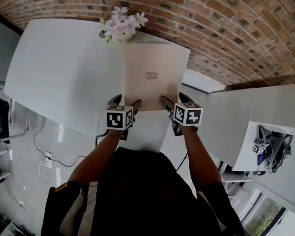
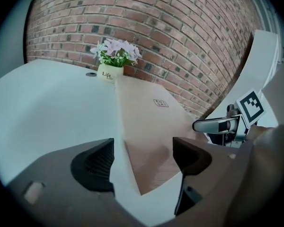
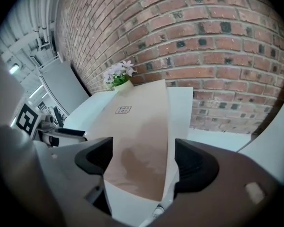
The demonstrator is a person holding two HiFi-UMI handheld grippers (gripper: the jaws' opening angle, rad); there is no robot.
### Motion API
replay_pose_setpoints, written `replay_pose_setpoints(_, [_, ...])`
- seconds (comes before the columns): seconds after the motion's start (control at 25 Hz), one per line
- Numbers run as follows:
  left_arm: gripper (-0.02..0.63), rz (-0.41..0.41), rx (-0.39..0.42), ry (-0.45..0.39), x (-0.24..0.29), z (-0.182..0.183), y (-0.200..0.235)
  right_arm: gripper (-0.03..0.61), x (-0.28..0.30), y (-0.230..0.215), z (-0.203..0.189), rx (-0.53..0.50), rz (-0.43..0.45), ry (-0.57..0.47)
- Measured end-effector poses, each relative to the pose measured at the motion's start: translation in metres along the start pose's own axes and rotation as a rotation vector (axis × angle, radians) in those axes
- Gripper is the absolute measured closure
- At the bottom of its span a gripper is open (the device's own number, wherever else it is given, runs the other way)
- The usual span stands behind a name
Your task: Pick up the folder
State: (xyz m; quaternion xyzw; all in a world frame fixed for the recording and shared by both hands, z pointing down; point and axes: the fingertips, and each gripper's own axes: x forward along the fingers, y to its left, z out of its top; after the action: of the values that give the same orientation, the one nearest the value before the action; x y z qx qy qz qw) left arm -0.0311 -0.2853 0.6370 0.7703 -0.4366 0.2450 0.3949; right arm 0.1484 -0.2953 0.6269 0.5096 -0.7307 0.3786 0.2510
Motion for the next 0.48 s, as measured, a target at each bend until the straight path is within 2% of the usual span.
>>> replay_pose_setpoints(0.48, [0.221,-0.028,-0.033,0.02,0.013,-0.004,-0.004,0.166,0.024,0.001,-0.002,-0.021,0.11,0.037])
